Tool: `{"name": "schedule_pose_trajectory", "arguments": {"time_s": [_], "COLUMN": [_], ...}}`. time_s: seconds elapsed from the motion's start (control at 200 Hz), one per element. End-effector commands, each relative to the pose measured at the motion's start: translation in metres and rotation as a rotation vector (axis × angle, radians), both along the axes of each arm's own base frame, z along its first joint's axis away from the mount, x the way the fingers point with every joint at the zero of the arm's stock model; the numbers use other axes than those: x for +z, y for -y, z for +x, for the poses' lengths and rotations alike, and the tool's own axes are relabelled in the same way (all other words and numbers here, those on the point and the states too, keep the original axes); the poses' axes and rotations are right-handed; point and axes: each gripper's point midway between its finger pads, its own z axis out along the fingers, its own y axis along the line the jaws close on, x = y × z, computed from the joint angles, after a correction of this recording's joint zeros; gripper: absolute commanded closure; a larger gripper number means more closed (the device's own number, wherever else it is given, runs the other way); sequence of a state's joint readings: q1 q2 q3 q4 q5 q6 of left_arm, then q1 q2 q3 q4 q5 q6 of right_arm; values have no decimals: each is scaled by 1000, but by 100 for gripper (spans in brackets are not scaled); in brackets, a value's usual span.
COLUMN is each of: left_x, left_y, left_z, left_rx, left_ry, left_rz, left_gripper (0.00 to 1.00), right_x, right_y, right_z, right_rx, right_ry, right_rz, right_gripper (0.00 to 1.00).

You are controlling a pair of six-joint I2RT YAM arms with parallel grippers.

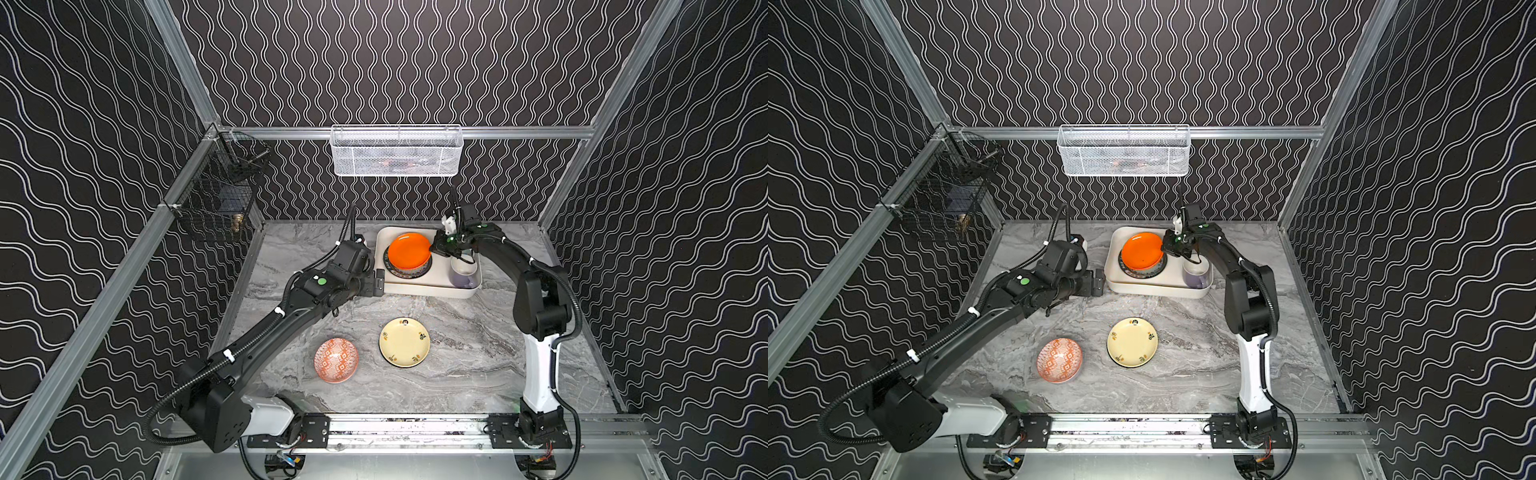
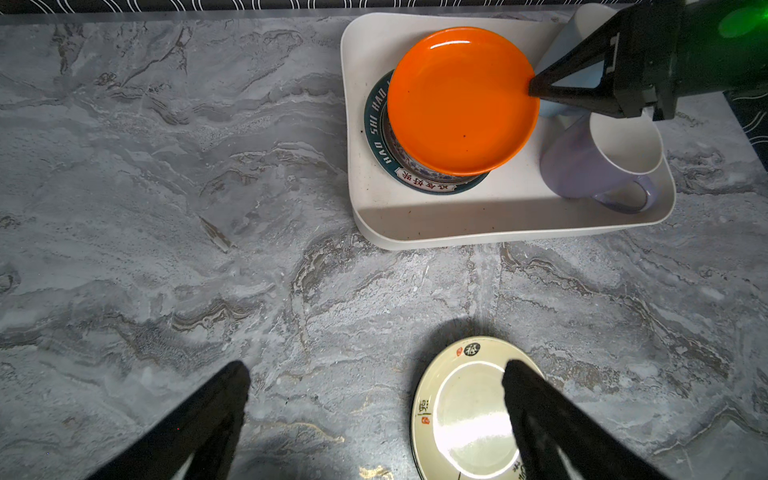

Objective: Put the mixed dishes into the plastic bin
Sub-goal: 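Carry the orange plate into the bin and lower it onto the blue-floral plate, then release the orange plate and move the right gripper to the cream plate's rim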

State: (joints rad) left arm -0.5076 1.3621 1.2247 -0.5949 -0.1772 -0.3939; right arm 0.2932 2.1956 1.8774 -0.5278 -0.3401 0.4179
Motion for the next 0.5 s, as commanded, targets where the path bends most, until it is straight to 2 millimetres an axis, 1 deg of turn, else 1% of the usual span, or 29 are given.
{"name": "schedule_pose_trajectory", "arguments": {"time_s": [0.0,0.05,0.205,0.29,0.415,0.495], "left_x": [2,1,-1,-1,-4,-5], "left_y": [1,1,-1,-3,-3,-3], "left_z": [6,7,9,9,10,10], "left_rx": [-14,-11,-7,-4,-7,-6], "left_ry": [13,11,3,4,-1,-5], "left_rz": [-12,-13,-16,-20,-24,-28], "left_gripper": [1,1,1,1,1,1], "right_x": [-8,-15,-25,-25,-30,-33], "right_y": [3,5,8,8,8,7], "right_z": [4,7,11,12,12,13], "right_rx": [11,7,-4,-3,-3,-4], "right_ry": [-13,-22,-36,-33,-45,-54], "right_rz": [-25,-31,-48,-46,-47,-44], "right_gripper": [100,100,100,100,100,98]}}
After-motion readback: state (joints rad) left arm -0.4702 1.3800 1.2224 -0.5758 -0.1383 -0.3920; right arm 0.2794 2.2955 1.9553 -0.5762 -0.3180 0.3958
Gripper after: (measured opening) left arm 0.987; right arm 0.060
